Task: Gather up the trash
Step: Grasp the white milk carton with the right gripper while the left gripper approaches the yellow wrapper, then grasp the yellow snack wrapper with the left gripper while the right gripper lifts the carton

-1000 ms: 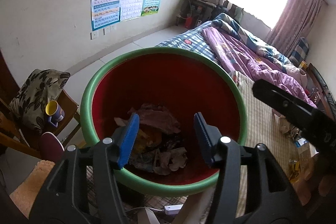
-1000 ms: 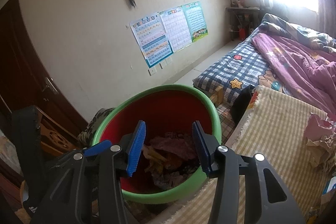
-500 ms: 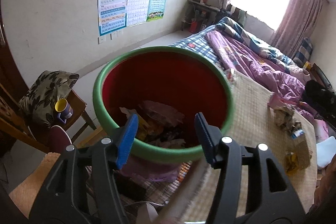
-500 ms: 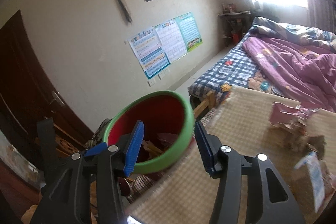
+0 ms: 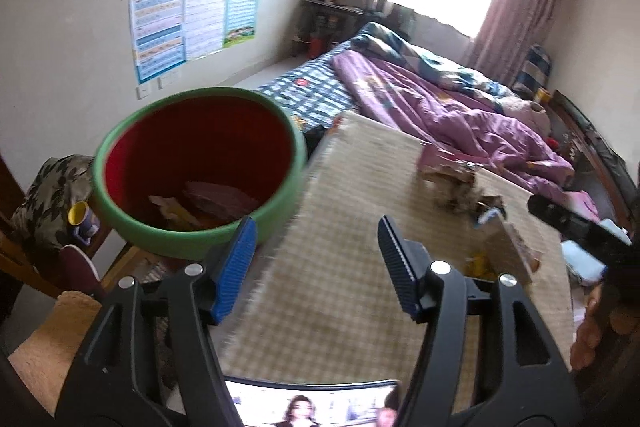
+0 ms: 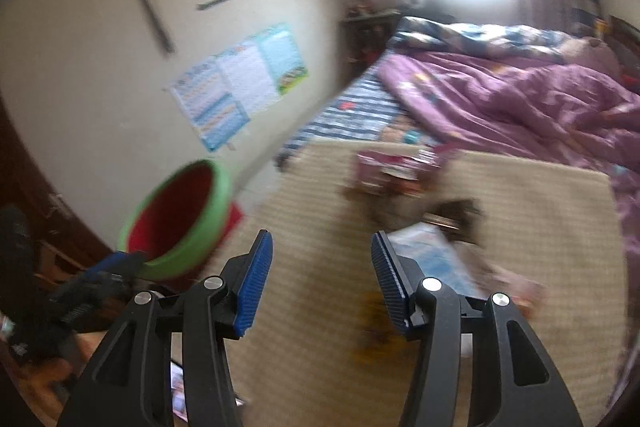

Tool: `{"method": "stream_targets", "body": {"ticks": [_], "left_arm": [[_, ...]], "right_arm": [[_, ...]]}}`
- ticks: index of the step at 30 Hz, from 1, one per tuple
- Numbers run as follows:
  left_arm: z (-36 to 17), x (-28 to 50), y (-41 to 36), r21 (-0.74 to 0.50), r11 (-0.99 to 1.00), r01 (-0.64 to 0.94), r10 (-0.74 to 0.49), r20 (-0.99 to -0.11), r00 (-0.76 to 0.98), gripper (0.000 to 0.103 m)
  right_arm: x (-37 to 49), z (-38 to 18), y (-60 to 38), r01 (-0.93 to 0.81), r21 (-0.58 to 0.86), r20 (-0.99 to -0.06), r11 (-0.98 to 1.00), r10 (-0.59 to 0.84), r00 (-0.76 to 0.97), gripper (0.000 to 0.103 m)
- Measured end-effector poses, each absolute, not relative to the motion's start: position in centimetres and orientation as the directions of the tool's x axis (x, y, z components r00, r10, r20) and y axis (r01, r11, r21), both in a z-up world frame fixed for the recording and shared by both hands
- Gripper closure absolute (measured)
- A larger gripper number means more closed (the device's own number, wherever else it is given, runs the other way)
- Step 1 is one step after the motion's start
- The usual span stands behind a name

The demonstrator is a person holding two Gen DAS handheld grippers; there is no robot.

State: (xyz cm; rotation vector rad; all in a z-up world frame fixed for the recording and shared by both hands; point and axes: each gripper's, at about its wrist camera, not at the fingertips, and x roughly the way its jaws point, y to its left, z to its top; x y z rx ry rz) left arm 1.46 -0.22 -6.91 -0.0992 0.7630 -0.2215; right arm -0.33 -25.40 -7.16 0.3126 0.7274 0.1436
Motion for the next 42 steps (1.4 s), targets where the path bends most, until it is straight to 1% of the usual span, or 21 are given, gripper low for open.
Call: {"method": "stream_targets", "body": {"ticks": [2,4,6,9,11,15,17,20,25,31,33,35,38,42], "left_arm": [[-7.1,1.3,-1.4,-0.172,0.968,0.184,-0.251,-0.679,0.690,0.043],[-7.3,1.2,-2.3,-0.182,0.963,0.200,-0.270,-0.687,0.675,0.043],[-7.5,1.1,-3.0,-0.191,0.958,0.214,-0.286,-0.693,0.662,0.043],[-7.8,1.0,-4.5,-0.191,0.951,0.242,-0.305,-0.703,0.642,0.043],[-8.0,0.9,-5.3,-0.189,0.948,0.256,-0.312,-0.709,0.632,0.043],[-8.4,0.9,-6.4,-0.185,0.943,0.275,-0.320,-0.724,0.611,0.043],[-8.6,0.9,-7.0,-0.180,0.943,0.281,-0.319,-0.731,0.604,0.043],[-8.9,1.1,-7.7,-0.174,0.942,0.286,-0.317,-0.740,0.593,0.043],[-9.5,1.5,-8.6,-0.171,0.939,0.297,-0.319,-0.752,0.577,0.043],[-10.0,1.8,-9.6,-0.181,0.929,0.322,-0.340,-0.762,0.551,0.043],[-10.1,1.9,-9.9,-0.187,0.925,0.332,-0.349,-0.764,0.542,0.043],[-10.3,1.9,-10.3,-0.189,0.919,0.347,-0.359,-0.766,0.533,0.043],[-10.7,1.8,-10.8,-0.194,0.911,0.365,-0.372,-0.770,0.518,0.043],[-11.6,2.2,-11.8,-0.219,0.894,0.390,-0.400,-0.780,0.480,0.043]], "right_arm": [[-0.1,-8.4,-27.0,0.001,0.302,-0.675,0.953,0.213,0.706,0.050],[-0.1,-9.7,-28.3,0.027,0.252,-0.710,0.967,0.166,0.684,0.050],[0.0,-11.0,-29.3,0.039,0.234,-0.735,0.971,0.151,0.661,0.049],[0.7,-13.0,-30.3,0.038,0.254,-0.774,0.966,0.180,0.608,0.049],[1.0,-13.9,-30.7,0.030,0.270,-0.776,0.962,0.199,0.598,0.043],[2.0,-14.7,-30.4,-0.013,0.272,-0.799,0.962,0.234,0.553,0.042],[2.1,-14.6,-30.1,-0.037,0.298,-0.791,0.954,0.268,0.550,0.041],[2.3,-15.0,-29.9,-0.032,0.269,-0.804,0.963,0.243,0.543,0.041],[2.4,-15.6,-30.0,-0.008,0.300,-0.809,0.954,0.259,0.528,0.041],[2.0,-16.1,-29.2,-0.006,0.243,-0.831,0.970,0.211,0.515,0.041],[1.8,-16.4,-29.0,-0.011,0.240,-0.831,0.971,0.211,0.514,0.047],[1.6,-16.3,-29.0,-0.008,0.241,-0.829,0.971,0.210,0.519,0.049],[1.3,-15.3,-29.3,0.005,0.248,-0.810,0.969,0.204,0.550,0.050],[0.2,-13.0,-30.5,0.037,0.267,-0.754,0.963,0.184,0.630,0.050]]}}
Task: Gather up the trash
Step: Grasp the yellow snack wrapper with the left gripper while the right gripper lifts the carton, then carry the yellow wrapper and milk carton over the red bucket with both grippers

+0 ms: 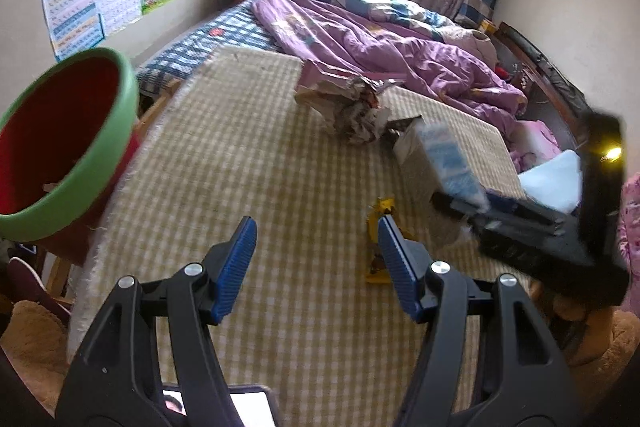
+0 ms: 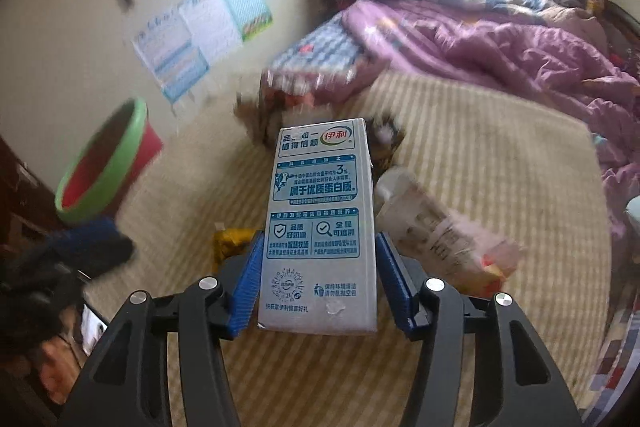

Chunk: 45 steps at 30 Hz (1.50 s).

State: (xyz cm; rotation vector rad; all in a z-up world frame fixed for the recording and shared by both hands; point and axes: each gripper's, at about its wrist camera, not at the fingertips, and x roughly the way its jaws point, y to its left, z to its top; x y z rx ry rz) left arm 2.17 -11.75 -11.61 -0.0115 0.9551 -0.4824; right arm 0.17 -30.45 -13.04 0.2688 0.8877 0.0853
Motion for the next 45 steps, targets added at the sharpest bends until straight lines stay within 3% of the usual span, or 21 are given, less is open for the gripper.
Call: {"method": "stream_targets", "body": {"ticks": [8,17,45], "left_arm": [[-14.6,3.3,-16.2,-0.266,0.836,0.479,-0.461,-0.814,0.354,0.043],[-16.5,3.7,-16.9,-0.331,0.816,0.475,-0.489,-0.833,0.260,0.089],[-7.9,3.1,-8.7,-0.251,0.900,0.355,-0.423,-0.695,0.582,0.089]], "right_arm": [[-1.3,-11.1,-33.0,0.134,0.313,-0.694,0.940,0.130,0.709,0.050],[-2.0,-11.1,-33.0,0.154,0.350,-0.688,0.924,0.141,0.712,0.049],[-0.8,-8.8,-28.1,0.029,0.368,-0.642,0.929,0.232,0.730,0.049]]}}
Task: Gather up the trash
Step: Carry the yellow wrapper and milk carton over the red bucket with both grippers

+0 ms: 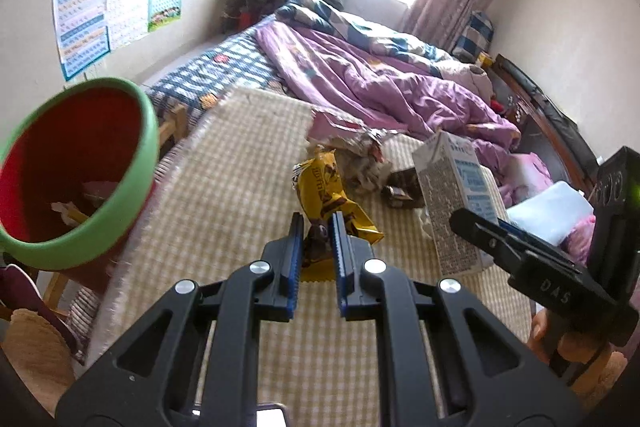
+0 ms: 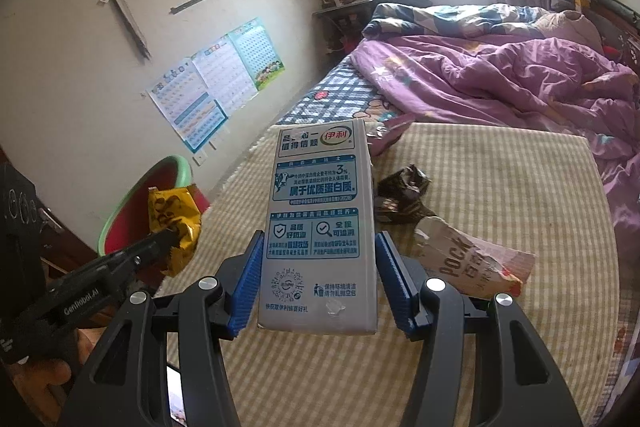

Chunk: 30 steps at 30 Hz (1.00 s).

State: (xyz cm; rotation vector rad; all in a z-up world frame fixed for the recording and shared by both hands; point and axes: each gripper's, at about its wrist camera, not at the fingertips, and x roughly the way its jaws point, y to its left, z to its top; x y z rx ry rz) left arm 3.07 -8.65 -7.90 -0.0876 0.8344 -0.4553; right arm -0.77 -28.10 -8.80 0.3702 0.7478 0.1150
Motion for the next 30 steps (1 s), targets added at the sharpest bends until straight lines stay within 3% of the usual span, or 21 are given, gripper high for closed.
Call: {"method": "stream_targets", "body": {"ticks": [15,30], "left_arm": [[-7.0,3.5,-1.3,-0.183,0.966,0.183,-0.258,-0.673,0.693,0.089],[-7.7,4.1,1.6,-0.198,0.970,0.144,-0.241,-0.680,0.693,0.089]], "right_arm": [[0.3,-7.8,-25.0,-0.041,0.376,-0.620,0.926,0.285,0.731,0.049],[2.0,-8.2,-19.9,-0.127,0.389,-0.631,0.912,0.364,0.685,0.049]]}}
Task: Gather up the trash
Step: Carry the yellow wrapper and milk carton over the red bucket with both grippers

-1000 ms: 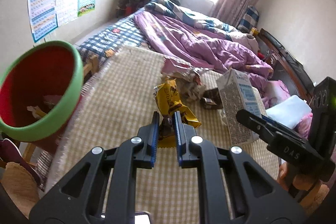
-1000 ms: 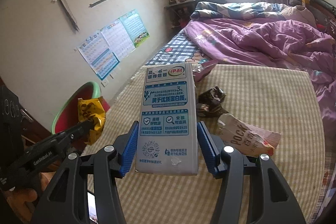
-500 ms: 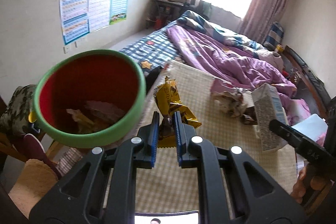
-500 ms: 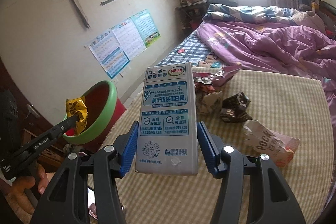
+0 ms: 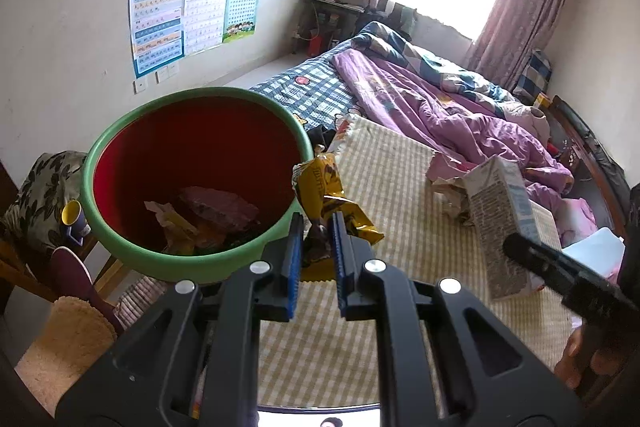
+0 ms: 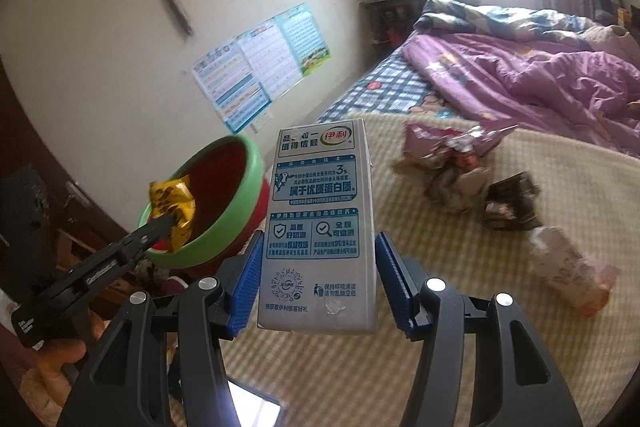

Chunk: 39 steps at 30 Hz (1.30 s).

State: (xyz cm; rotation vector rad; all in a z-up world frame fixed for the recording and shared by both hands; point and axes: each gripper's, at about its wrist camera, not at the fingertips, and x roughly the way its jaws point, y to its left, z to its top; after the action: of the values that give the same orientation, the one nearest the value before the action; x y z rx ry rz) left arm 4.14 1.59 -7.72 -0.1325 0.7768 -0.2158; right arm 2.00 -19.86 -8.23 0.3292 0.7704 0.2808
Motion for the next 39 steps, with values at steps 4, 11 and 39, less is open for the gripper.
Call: {"method": "stream_targets", "body": {"ticks": [4,11,39], "left_arm": [[-7.9,4.4,2.2,-0.195,0.971,0.138,-0.235,-0.683,0.692,0.089],[-8.0,4.7,3.7,-0.192,0.976,0.105,-0.210,-0.681,0.702,0.089],[-9.7,6.7,7.9,-0.220,0.974,0.054,-0.193,-0.687,0.701,0.089]], "right_arm": [[2.5,-8.4,-18.4,-0.148,0.389,-0.635,0.909,0.381,0.672,0.049],[3.2,-8.3,-17.4,-0.145,0.386,-0.631,0.911,0.375,0.679,0.049],[6.9,-7.1,-11.8,-0.205,0.346,-0.612,0.916,0.386,0.690,0.049]]}}
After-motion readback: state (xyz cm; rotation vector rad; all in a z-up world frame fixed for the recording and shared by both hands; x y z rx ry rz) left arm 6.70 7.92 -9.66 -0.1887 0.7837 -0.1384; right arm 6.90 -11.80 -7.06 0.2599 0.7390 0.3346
